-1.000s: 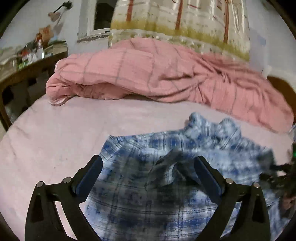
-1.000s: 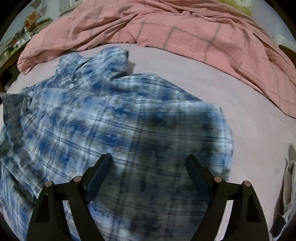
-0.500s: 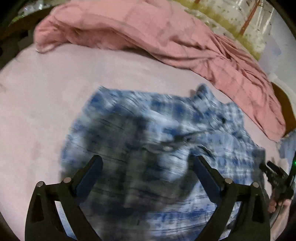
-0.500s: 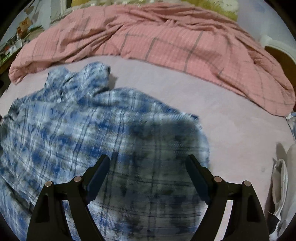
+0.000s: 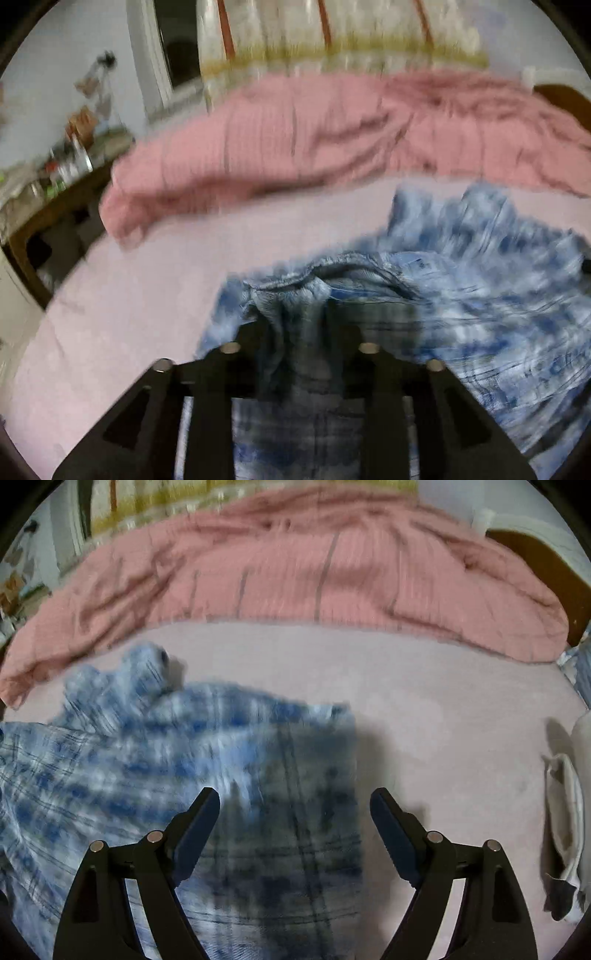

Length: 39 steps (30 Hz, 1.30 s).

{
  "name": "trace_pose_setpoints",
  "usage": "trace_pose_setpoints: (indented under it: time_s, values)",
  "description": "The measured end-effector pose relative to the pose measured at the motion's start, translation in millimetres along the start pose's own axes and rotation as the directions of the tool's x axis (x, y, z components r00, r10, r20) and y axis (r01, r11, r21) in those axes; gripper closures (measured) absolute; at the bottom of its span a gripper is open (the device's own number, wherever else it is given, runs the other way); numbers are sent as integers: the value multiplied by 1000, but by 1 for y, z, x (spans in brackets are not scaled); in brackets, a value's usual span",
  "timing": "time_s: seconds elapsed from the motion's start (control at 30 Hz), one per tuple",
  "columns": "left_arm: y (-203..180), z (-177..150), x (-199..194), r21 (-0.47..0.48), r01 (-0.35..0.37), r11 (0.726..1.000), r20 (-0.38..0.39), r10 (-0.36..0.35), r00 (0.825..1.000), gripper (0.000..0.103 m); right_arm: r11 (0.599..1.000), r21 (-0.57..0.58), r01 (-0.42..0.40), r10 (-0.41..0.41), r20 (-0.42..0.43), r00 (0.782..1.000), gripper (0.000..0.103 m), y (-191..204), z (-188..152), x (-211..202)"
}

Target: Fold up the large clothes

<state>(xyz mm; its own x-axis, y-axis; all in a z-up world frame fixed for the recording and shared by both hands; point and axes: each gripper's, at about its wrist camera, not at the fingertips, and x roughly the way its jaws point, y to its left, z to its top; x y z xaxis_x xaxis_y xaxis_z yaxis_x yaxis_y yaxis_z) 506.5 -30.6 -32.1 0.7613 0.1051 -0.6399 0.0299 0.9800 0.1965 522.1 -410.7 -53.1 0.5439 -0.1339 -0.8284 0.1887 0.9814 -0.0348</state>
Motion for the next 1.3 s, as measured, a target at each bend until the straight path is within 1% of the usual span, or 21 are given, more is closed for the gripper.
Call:
trace_pose_setpoints:
  time_s: [0.03,0.07,0.13,0.17,0.2,0.27,0.33,0.4,0.47,0.6,0.67,0.77,0.8,0.83,0.87,0.9,0.93,1.07,1.17,1.23,1.3]
  values:
    - [0,-3,11,9,-24,1000,-53,25,998,49,1000,-6,14,-14,-14,1000,18,-1,-1,6]
    - [2,-5,19,13,-52,999,-93,53,994,47,1000,0,9,-9,-30,1000,18,-3,-1,11]
    - [7,-7,29,-10,-44,999,-138,42,990,36,999,40,-31,33,-50,998,18,-12,0,17]
    - [11,-7,30,-32,-40,999,-156,34,987,33,998,56,-43,46,-52,998,19,-15,1,18]
    - [13,-7,30,-50,-32,998,-161,24,987,30,996,68,-56,60,-54,997,31,-18,1,19]
    - [19,-5,29,-84,4,996,-160,-18,987,30,991,100,-85,90,-47,995,62,-24,0,20]
    - [25,-5,28,-123,39,992,-147,-57,988,30,990,130,-58,58,1,998,97,-29,-1,13]
    - [30,-6,29,-149,61,987,-147,-83,986,30,989,140,-42,30,84,996,99,-33,-1,0]
    - [28,-9,31,-145,58,988,-148,-79,986,30,990,140,-23,5,128,992,100,-35,1,-9]
    - [23,-17,48,-129,49,990,-212,-75,974,28,995,91,35,-37,17,999,100,-30,-1,18]
    - [20,-18,50,-120,42,992,-206,-67,976,28,996,67,53,-52,-10,999,100,-26,0,27]
    - [20,-10,30,-101,13,995,-114,-25,993,28,994,53,91,-93,39,995,97,-23,3,12]
    - [21,-6,17,-105,23,994,-58,-29,998,28,993,59,105,-110,79,991,87,-21,4,1]
    - [22,-3,6,-113,43,993,-10,-45,999,28,992,63,113,-120,110,987,69,-21,4,-8]
    - [24,0,-6,-123,53,991,34,-49,998,28,991,70,117,-126,154,980,57,-19,3,-21]
    - [26,2,-16,-129,51,990,69,-42,997,28,991,75,113,-125,190,974,31,-22,1,-31]
    - [27,4,-25,-132,51,990,98,-38,994,28,991,76,112,-127,228,965,22,-20,-2,-43]
    - [30,8,-75,-136,65,989,212,-35,977,28,990,39,138,-143,306,941,22,-2,-15,-84]
    - [30,11,-122,-121,67,990,295,-28,955,17,994,40,100,-108,360,927,21,12,-28,-123]
    - [30,8,-154,-116,71,991,348,-27,937,0,998,14,69,-69,402,913,17,26,-36,-152]
    - [29,3,-186,-103,72,992,400,-25,916,0,997,-28,75,-55,446,893,16,38,-49,-182]
